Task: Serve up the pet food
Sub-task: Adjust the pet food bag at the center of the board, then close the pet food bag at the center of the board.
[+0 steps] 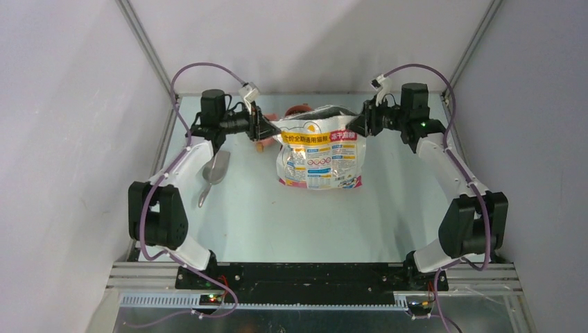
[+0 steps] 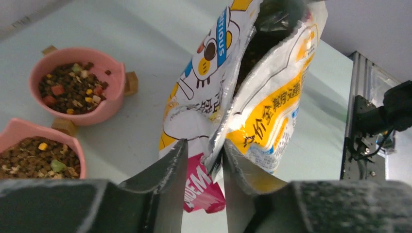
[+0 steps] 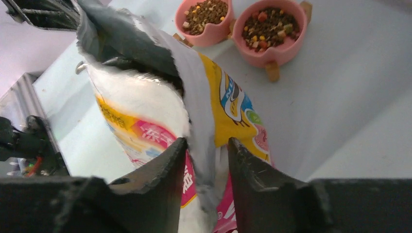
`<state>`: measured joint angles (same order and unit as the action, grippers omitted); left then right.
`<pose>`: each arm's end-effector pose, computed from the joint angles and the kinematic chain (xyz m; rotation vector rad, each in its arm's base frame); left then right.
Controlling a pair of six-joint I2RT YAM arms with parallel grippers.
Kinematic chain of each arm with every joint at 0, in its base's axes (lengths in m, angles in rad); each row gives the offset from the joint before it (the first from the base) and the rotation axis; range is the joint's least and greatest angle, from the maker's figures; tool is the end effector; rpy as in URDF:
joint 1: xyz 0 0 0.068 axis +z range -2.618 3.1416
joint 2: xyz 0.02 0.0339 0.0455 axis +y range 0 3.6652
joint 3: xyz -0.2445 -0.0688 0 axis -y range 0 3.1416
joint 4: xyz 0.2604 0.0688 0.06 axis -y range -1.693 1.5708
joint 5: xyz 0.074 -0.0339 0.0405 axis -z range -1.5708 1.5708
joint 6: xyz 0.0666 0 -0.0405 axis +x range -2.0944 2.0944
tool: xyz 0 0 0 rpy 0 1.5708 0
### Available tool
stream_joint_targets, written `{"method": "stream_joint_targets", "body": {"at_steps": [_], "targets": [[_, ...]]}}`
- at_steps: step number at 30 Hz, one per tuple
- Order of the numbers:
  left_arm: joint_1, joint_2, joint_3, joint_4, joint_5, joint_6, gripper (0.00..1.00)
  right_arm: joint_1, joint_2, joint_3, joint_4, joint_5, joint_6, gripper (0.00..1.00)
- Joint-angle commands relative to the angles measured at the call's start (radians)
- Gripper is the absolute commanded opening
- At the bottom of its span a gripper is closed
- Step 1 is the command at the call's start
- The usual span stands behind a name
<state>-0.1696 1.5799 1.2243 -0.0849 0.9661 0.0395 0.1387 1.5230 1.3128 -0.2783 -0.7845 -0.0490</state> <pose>0.3736 -0.1196 0.2759 0.8055 1.7767 -1.0451 0.3723 0.0995 0.3052 -0.6650 1.8948 0.8579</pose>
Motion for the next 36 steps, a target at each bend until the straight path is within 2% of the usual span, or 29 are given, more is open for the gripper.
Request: {"method": "stream_joint_targets", "body": {"at_steps": [1,2,3,5,7,10,13,19,23,28,31,36], "targets": [[0.017,-0.039,0.002,0.147,-0.033,-0.002,0.42,0.025,-0.054,0.008,0.074,0.065,-0.08,0.55],[0.015,-0.039,0.003,0.157,-0.023,-0.001,0.48,0.028,-0.058,0.009,0.076,0.043,-0.084,0.59],[0.013,-0.039,0.004,0.175,-0.018,-0.001,0.51,0.028,-0.063,0.009,0.076,0.03,-0.094,0.67],[0.006,-0.041,0.004,0.202,0.012,-0.001,0.57,0.023,-0.075,0.009,0.06,-0.025,-0.123,0.76],[-0.003,-0.046,0.002,0.219,0.037,0.009,0.62,0.017,-0.087,0.008,0.022,-0.078,-0.177,0.78],[-0.022,-0.054,-0.004,0.201,0.047,0.069,0.67,0.001,-0.099,0.008,-0.073,-0.164,-0.331,0.78],[-0.04,-0.078,-0.008,0.133,0.047,0.235,0.7,-0.013,-0.106,0.011,-0.146,-0.237,-0.445,0.76],[-0.06,-0.107,0.016,-0.019,-0.006,0.472,0.72,-0.009,-0.102,0.016,-0.211,-0.238,-0.578,0.71],[-0.061,-0.092,0.033,-0.041,-0.007,0.545,0.73,0.014,-0.088,0.016,-0.154,-0.141,-0.595,0.68],[-0.067,-0.074,0.062,-0.12,0.063,0.69,0.73,0.013,-0.07,0.016,-0.07,-0.049,-0.598,0.66],[-0.069,-0.073,0.077,-0.127,0.074,0.706,0.7,0.005,-0.071,0.016,-0.033,-0.059,-0.604,0.66],[-0.081,-0.055,0.093,-0.104,0.145,0.67,0.65,-0.015,-0.051,0.042,-0.027,-0.196,-0.573,0.67]]}}
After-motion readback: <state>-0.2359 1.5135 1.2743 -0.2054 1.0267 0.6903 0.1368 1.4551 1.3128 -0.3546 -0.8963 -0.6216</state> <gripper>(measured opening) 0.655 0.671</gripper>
